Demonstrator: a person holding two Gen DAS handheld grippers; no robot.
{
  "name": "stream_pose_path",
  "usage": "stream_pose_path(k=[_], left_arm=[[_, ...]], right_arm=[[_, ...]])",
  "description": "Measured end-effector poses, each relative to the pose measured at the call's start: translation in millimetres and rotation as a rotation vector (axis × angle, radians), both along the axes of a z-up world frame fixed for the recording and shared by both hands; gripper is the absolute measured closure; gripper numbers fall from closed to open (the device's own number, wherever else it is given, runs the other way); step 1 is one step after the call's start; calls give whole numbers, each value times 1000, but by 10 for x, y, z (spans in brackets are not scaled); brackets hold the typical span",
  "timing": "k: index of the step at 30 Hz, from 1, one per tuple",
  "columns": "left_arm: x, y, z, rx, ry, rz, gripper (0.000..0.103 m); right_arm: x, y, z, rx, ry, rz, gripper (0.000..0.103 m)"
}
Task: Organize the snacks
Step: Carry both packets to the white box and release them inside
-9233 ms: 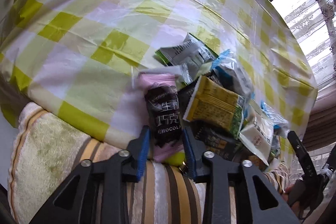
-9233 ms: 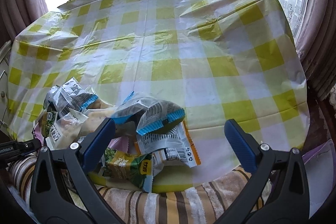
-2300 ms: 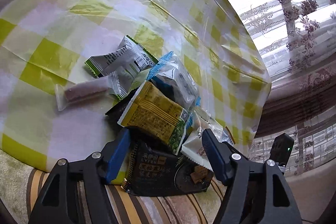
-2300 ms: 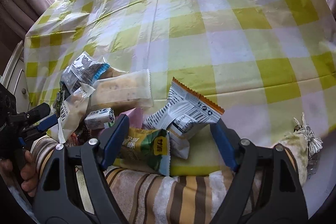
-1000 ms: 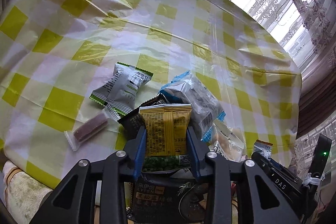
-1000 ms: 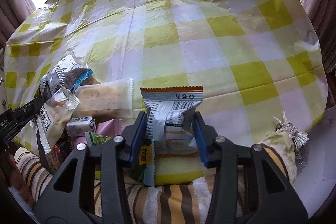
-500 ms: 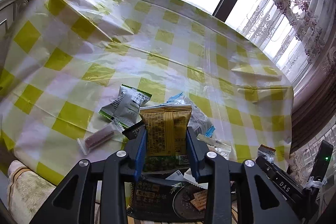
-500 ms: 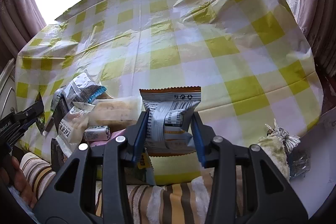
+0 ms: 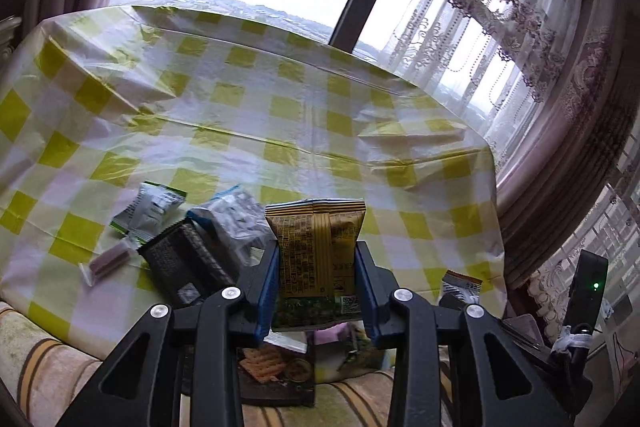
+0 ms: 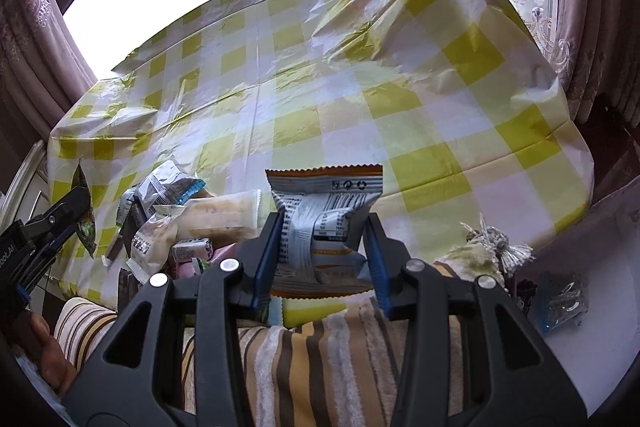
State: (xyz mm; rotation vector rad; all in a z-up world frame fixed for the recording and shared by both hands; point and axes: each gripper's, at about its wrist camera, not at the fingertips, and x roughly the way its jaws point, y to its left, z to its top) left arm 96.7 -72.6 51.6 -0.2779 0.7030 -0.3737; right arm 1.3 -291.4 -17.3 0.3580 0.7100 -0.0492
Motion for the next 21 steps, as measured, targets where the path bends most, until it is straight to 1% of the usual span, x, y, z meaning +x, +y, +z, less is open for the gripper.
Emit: stream_pose_path(k=[4, 11, 16, 21], left_arm=[[-94, -300, 7, -2, 4, -73, 67], [-259, -862, -3, -17, 33, -234, 67], [-375, -1360, -72, -14, 74, -371, 67], [-532, -1901, -184, 11, 123, -516, 67]], right_arm=[[-145, -167, 32, 17, -9, -26, 58], [-434, -560, 13, 51, -8, -88, 58], [-660, -939, -84, 70, 10, -160, 58], [-904, -1366, -288, 80, 55, -249, 58]])
